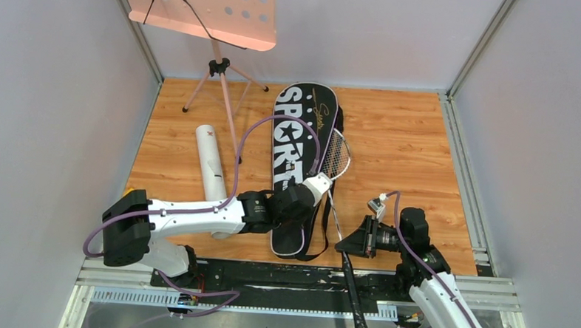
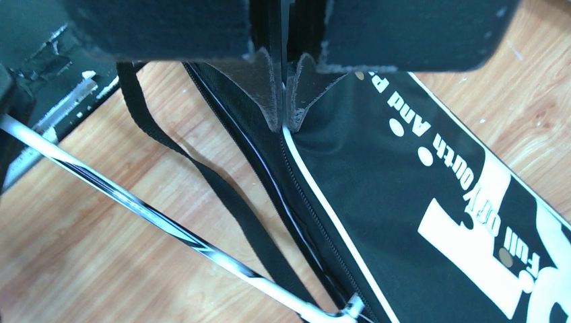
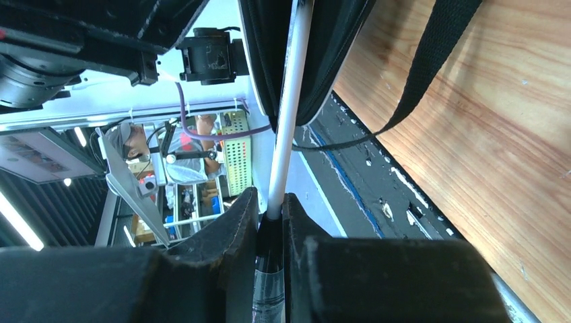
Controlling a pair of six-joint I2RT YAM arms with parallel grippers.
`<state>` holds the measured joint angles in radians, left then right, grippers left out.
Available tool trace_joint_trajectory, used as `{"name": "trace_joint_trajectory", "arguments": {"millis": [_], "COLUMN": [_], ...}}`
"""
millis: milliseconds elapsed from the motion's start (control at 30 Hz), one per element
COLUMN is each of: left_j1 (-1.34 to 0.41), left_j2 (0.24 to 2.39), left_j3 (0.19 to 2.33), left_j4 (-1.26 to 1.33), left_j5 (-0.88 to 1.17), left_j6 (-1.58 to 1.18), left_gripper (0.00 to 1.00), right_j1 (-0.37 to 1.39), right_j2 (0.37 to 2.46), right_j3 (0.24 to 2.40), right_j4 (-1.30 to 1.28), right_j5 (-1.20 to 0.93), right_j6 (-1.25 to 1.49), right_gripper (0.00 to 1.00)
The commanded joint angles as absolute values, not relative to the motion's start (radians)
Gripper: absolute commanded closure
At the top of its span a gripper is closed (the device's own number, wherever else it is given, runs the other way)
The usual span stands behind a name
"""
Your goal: Pack up the badminton gear
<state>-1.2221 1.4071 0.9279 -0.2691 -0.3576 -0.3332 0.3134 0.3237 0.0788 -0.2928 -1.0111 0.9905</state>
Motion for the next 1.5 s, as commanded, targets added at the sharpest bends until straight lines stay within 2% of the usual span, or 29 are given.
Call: {"name": "trace_joint_trajectory", "arguments": {"millis": [0, 267, 400, 700, 1100, 1467], "left_j1": [-1.226, -1.229, -1.229, -1.229, -1.229, -1.229], "left_j2": [1.347, 1.317, 1.3, 1.275, 1.223, 1.181], "left_j3": [0.913, 0.872, 0.843, 0.8, 0.726, 0.665], "left_j4": [-0.152, -0.083, -0.009, 0.033, 0.167, 0.314], "left_j5": [-0.239, -0.102, -0.016, 0.036, 0.115, 0.198], "left_j6": [-0.274, -0.297, -0.338, -0.358, -0.475, -0.6], "left_gripper": [1.0, 1.0, 1.0, 1.0, 1.0, 1.0], "right_j1": [0.319, 0.32, 0.319, 0.32, 0.321, 0.323], "right_j2": [0.306, 0.403, 0.519, 0.786, 1.0, 1.224], "right_j3": [0.121, 0.149, 0.14, 0.19, 0.238, 0.327], "right_j4": [-0.18, -0.042, 0.133, 0.345, 0.559, 0.694], "right_j5": [-0.958, -0.793, -0.767, -0.744, -0.491, -0.371], "right_j6": [1.02, 1.049, 1.074, 1.063, 1.072, 1.09], "right_gripper": [1.0, 1.0, 1.0, 1.0, 1.0, 1.0]}}
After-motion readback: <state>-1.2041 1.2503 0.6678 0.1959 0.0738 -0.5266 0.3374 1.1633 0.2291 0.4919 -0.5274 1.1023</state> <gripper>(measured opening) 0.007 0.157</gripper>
